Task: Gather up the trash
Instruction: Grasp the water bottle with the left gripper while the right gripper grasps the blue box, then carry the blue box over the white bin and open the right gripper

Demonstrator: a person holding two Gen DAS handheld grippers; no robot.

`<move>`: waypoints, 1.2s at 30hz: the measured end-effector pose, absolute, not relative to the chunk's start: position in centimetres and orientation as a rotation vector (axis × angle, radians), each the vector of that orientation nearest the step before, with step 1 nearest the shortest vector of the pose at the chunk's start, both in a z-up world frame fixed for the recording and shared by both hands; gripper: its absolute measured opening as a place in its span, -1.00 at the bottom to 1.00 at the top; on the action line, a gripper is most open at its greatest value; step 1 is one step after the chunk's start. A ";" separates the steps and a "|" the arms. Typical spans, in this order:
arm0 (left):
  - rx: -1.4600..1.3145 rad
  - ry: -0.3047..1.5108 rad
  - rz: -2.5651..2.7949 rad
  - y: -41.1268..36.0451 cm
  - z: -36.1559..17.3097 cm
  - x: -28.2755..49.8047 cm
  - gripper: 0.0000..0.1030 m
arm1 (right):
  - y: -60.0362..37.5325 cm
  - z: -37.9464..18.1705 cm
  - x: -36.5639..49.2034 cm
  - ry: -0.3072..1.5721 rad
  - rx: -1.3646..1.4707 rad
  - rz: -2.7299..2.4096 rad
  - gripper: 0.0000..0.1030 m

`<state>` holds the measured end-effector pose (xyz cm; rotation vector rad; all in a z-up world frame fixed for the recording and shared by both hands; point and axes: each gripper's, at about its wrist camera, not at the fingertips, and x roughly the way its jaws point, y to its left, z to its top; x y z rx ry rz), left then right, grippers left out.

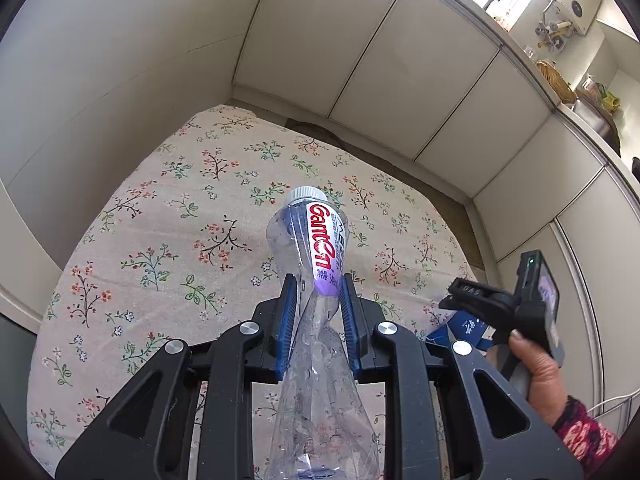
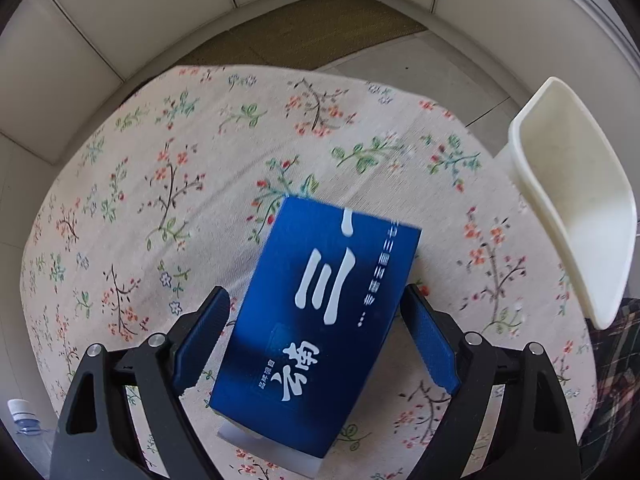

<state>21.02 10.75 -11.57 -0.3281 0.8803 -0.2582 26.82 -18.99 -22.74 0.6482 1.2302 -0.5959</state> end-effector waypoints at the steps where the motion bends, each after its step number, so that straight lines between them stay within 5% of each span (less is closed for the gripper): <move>1: -0.332 0.880 -0.258 10.8 -11.6 21.1 -0.58 | -18.9 -22.8 26.8 1.227 0.652 -0.598 0.64; 6: -0.343 0.881 -0.263 10.9 -11.5 21.0 -0.59 | -18.8 -22.9 26.8 1.214 0.652 -0.591 0.58; 11: -0.345 0.883 -0.264 10.9 -11.5 21.1 -0.58 | -19.8 -22.9 26.7 1.194 0.640 -0.557 0.09; 36: -0.323 0.815 -0.262 8.3 -9.6 18.3 -0.59 | -17.2 -11.7 23.0 0.936 0.398 -0.282 0.08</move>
